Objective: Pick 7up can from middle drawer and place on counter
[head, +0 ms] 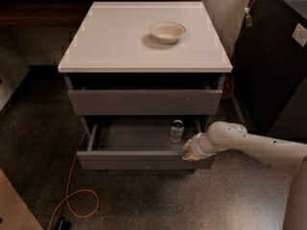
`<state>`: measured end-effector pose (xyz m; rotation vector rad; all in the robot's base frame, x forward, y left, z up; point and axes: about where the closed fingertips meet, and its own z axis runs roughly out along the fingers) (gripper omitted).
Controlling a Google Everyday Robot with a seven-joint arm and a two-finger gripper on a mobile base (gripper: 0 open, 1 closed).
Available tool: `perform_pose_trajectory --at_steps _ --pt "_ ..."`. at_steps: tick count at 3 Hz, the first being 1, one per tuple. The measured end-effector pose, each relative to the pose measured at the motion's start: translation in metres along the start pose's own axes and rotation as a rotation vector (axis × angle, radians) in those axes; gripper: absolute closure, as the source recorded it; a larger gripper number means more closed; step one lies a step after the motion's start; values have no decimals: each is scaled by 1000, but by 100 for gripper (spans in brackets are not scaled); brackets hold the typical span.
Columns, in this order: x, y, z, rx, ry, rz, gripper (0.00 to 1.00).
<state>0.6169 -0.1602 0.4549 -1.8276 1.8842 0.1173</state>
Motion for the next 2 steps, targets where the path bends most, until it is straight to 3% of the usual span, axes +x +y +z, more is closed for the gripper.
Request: perform_pose_trajectory --at_steps 2 --pt "3 0 -1 0 0 0 100"
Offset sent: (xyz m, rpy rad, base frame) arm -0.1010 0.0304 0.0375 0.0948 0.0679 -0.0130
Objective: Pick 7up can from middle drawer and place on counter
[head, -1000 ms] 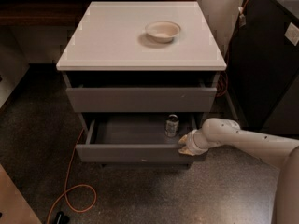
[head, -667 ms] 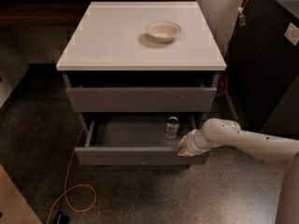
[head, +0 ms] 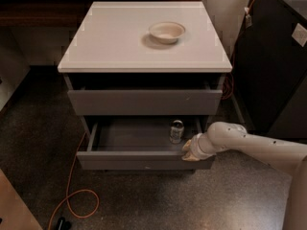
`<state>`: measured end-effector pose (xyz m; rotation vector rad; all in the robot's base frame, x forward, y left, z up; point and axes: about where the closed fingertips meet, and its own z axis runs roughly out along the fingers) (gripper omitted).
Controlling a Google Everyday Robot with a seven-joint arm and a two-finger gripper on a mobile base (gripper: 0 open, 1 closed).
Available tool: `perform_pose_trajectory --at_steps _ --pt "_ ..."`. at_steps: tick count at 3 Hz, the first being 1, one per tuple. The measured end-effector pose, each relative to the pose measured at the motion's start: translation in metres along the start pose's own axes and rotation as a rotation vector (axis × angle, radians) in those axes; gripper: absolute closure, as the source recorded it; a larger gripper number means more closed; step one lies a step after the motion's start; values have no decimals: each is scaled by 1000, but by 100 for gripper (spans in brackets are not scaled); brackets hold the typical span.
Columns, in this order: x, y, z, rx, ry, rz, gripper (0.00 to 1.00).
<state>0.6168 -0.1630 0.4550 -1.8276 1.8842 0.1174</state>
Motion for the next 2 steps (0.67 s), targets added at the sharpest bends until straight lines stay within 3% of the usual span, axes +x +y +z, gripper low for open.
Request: perform_pose_trajectory --at_steps 2 --pt "1 0 0 0 0 0 100"
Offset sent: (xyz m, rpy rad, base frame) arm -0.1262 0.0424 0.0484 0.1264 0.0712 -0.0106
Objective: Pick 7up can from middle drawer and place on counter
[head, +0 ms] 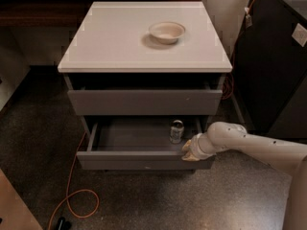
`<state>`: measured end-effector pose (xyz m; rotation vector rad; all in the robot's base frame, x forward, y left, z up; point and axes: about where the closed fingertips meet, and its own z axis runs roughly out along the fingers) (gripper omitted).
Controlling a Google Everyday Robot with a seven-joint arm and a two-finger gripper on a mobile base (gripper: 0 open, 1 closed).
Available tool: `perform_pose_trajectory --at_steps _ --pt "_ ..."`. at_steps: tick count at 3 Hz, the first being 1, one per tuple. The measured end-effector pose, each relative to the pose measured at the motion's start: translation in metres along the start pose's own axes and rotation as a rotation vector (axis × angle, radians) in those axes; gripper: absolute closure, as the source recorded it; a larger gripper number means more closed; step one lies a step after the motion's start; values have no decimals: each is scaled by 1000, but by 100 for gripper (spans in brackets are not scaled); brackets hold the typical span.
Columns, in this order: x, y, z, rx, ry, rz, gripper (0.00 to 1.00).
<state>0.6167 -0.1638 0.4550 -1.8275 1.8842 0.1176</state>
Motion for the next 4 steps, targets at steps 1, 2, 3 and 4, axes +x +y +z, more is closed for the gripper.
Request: perform_pose_trajectory --at_steps 1,2,3,4 --pt "0 0 0 0 0 0 100" --pt "0 0 0 0 0 0 83" --pt "0 0 0 0 0 0 59" --pt "0 0 0 0 0 0 35"
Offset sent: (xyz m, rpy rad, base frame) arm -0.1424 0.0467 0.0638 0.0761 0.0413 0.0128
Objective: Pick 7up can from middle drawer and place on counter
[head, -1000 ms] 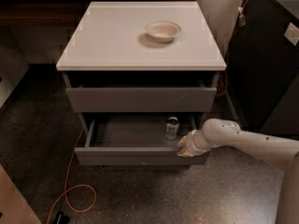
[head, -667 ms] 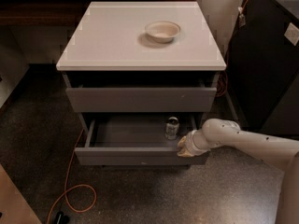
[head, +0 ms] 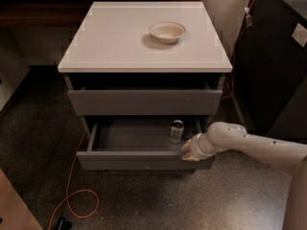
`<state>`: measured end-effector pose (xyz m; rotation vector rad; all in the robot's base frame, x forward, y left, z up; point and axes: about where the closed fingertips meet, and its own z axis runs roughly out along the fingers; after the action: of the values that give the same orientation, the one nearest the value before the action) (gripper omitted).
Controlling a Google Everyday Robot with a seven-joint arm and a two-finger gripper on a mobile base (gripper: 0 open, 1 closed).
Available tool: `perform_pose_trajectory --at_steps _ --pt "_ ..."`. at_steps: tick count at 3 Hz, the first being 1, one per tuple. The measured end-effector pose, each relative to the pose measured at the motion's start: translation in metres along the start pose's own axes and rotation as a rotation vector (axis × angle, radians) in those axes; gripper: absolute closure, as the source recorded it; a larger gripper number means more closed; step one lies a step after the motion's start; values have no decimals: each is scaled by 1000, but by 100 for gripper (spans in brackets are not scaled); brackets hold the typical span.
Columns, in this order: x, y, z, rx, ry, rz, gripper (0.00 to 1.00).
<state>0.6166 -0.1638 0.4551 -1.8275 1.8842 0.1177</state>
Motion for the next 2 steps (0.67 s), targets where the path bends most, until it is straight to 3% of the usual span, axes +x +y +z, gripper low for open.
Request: perform_pose_trajectory --at_steps 1,2 --pt "-33 25 -34 -23 -30 36 4" --pt "-76 48 -73 -71 -65 94 0"
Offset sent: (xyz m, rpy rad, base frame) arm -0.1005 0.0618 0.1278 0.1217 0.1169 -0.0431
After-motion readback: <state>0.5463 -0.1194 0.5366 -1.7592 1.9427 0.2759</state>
